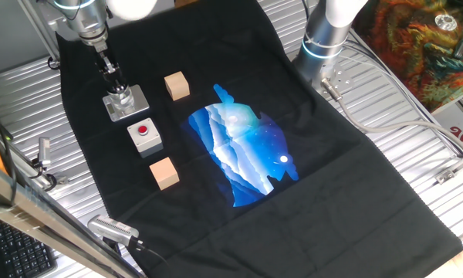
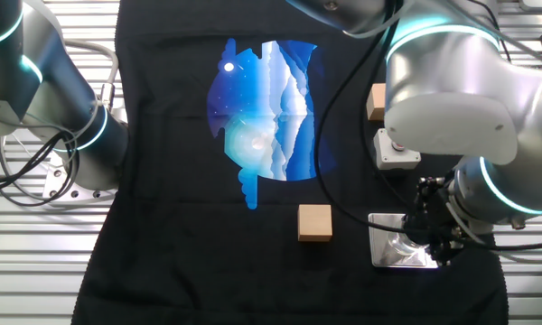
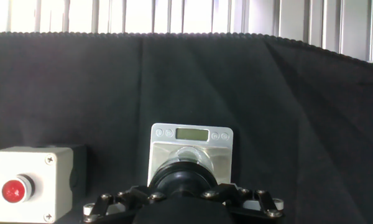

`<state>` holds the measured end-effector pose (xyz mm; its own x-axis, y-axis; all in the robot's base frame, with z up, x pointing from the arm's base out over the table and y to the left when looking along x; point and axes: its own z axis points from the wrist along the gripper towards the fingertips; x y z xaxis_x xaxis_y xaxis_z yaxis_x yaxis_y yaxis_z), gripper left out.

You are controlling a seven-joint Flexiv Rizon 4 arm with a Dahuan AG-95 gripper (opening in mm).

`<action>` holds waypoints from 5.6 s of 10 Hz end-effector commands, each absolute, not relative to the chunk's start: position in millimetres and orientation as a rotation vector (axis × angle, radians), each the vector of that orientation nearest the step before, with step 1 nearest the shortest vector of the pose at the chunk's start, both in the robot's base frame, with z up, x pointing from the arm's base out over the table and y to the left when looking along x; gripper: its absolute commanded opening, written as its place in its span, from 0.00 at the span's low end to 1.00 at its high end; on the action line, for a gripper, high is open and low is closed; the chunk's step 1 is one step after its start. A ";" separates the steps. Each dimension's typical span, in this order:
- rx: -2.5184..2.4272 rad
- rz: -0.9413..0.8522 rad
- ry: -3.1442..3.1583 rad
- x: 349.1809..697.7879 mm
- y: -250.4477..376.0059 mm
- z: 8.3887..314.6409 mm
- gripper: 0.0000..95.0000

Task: Screw the lid onto the jar

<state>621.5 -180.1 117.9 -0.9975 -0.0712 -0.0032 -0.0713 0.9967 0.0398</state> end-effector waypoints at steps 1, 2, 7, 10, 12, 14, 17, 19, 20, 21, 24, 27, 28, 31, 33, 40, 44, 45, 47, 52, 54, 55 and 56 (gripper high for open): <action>-0.122 0.057 3.135 621.7 -180.7 119.2 0.80; -0.125 0.058 3.134 621.6 -180.9 119.7 0.80; -0.227 0.050 3.115 621.9 -177.3 130.9 0.80; -0.589 0.032 3.073 621.8 -176.1 133.3 0.80; -0.822 -0.001 3.033 621.8 -176.0 133.3 0.80; -0.925 -0.006 3.002 621.8 -176.0 133.3 0.80; -0.995 -0.009 2.972 621.5 -175.5 134.7 0.80; -1.049 -0.016 2.953 620.8 -174.3 138.4 0.80; -1.053 -0.018 2.952 620.5 -174.1 139.6 0.80; -1.046 -0.013 2.952 620.4 -174.0 140.0 0.80; -1.039 -0.016 2.958 620.0 -174.9 140.4 0.60; -1.045 -0.024 2.960 619.1 -176.7 141.3 0.60; -1.043 -0.027 2.963 619.0 -176.9 141.5 0.40; -1.038 -0.030 2.970 618.2 -177.3 143.2 0.40; -1.038 -0.033 2.972 618.1 -177.2 143.6 0.40; -1.039 -0.024 2.968 618.1 -177.6 143.1 0.40; -1.039 -0.022 2.963 618.0 -177.9 143.2 0.40; -1.039 -0.022 2.962 618.0 -177.9 143.2 0.20; -1.035 -0.023 2.964 618.2 -178.1 142.6 0.20; -1.033 -0.026 2.962 618.3 -178.3 142.2 0.20; -1.026 -0.024 2.966 618.3 -178.4 142.2 0.00; -1.027 -0.018 2.963 618.3 -178.4 142.1 0.00; -1.036 -0.010 2.957 618.4 -178.6 141.6 0.00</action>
